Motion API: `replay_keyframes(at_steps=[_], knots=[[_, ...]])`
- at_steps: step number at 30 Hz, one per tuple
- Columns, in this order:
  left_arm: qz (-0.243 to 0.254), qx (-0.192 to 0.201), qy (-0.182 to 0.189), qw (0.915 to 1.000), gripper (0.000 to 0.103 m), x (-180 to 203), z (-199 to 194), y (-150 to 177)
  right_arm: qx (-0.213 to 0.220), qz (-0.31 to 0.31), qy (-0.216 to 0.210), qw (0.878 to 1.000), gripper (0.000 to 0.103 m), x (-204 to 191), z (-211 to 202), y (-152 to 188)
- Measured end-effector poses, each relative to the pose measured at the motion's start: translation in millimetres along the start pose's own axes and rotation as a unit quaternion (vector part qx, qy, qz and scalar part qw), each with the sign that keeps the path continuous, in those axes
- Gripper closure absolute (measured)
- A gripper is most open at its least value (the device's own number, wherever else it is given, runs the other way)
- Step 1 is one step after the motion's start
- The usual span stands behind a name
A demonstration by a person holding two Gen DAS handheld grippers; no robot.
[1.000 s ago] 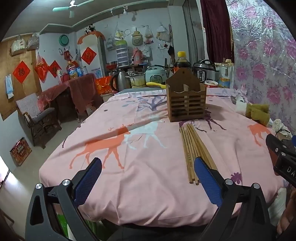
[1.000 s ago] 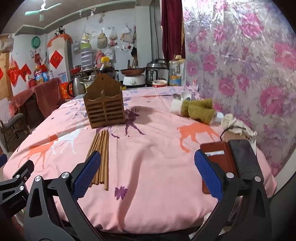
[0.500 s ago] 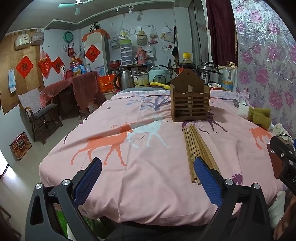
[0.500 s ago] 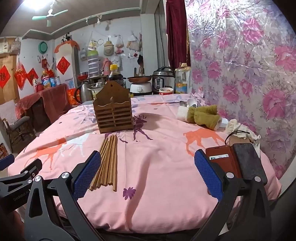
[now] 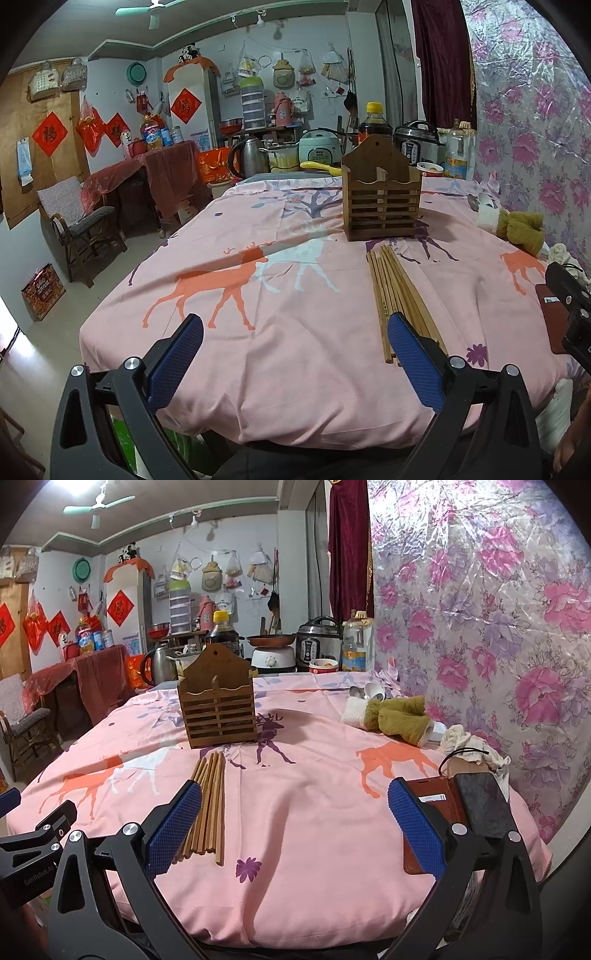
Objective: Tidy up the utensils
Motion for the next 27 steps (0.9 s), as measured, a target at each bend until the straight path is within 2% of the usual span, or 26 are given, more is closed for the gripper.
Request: replay_keyframes(at_steps=[27], knots=[[0.001, -0.001, 0.0, 1.0, 0.005, -0.3, 0.1, 0.4, 0.005, -0.004, 0.001, 1.0, 0.006, -1.7, -1.5, -0.2]])
Point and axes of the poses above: each gripper's, at about its wrist camera, not at the fingertips, and z roughly the way its jaws point, x to its right, y to its underside, the point moved 8 cm from there along z, roughly the way its jaws point, and after that the axes turned 15 degrees about -z, right-handed, at the moved point
